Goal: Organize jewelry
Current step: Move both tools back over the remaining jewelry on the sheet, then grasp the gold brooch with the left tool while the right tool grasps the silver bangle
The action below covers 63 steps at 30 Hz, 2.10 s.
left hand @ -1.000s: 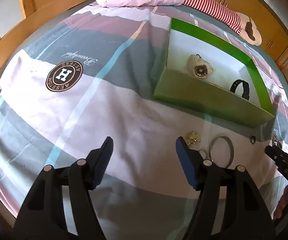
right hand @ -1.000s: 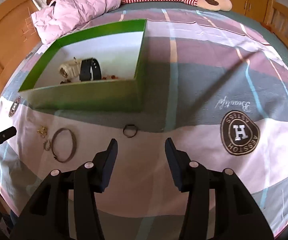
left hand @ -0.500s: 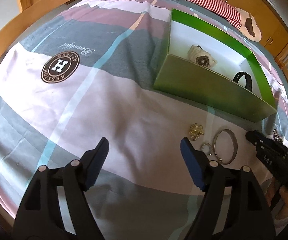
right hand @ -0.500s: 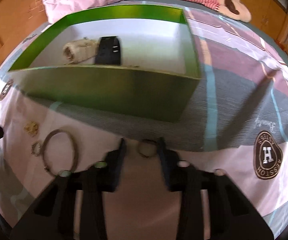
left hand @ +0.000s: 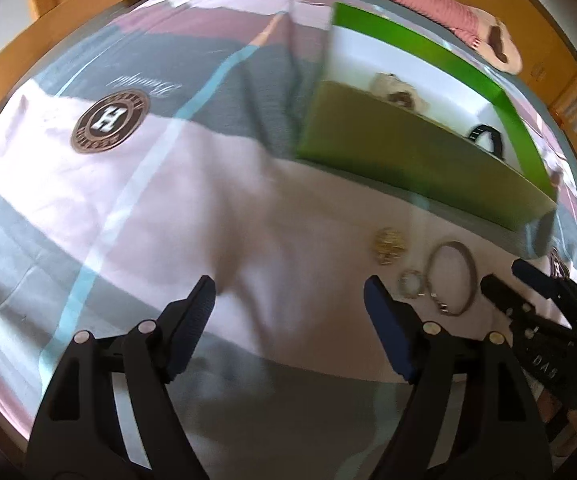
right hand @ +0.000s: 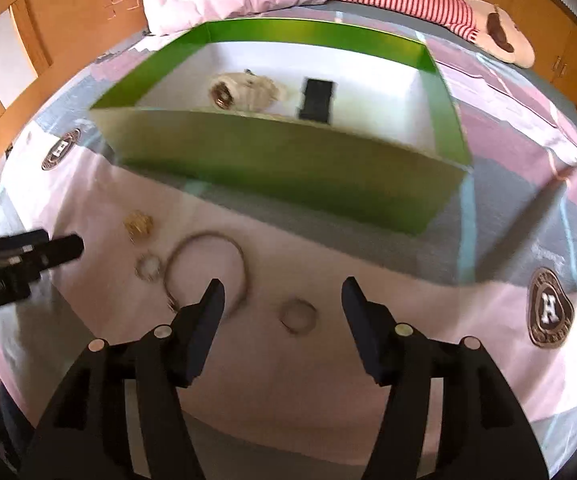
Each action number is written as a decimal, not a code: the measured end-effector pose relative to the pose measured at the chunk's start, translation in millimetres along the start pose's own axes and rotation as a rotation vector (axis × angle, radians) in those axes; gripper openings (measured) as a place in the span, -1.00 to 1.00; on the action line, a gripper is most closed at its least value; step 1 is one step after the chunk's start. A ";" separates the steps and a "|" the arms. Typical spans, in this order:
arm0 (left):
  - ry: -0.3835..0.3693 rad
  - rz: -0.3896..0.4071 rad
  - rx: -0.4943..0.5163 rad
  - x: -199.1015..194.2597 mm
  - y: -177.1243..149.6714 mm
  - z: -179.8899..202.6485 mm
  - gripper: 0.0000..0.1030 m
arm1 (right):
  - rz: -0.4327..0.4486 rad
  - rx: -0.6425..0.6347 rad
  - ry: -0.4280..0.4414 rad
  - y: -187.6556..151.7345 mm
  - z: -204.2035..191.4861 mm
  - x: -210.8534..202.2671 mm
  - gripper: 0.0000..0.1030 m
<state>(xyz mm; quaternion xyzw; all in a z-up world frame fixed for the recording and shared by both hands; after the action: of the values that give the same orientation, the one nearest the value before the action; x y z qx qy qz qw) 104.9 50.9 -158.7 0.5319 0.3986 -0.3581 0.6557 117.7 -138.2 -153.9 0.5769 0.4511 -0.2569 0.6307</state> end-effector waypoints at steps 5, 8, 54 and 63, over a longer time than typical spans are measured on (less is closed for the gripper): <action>0.014 -0.006 0.003 2.9 -4.4 -7.4 0.51 | -0.031 -0.094 -0.019 13.9 -23.6 31.2 -0.63; 0.011 0.001 0.025 2.1 -6.5 -3.8 0.52 | -0.030 -0.105 -0.027 13.9 -27.6 32.9 -0.82; -0.008 0.069 0.167 -31.8 -5.5 58.2 -0.57 | -0.026 -0.024 0.024 -25.2 -9.6 -23.0 -0.93; 0.001 0.088 0.157 -41.5 -4.9 51.3 -0.56 | -0.002 -0.024 0.031 -21.8 -14.8 -32.2 -0.93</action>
<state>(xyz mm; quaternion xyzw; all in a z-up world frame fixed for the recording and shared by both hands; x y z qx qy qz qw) 90.1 1.5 -117.3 0.5989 0.3457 -0.3590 0.6268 80.4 -134.8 -135.8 0.5726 0.4645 -0.2432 0.6303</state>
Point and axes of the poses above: each gripper's, at about its wrist camera, not at the fingertips, and x roughly the way its jaws point, z to its right, y to its top, the point moved 9 cm from there along x, roughly the way its jaws point, and after that the axes turned 3 degrees about y, right-handed, at the moved point
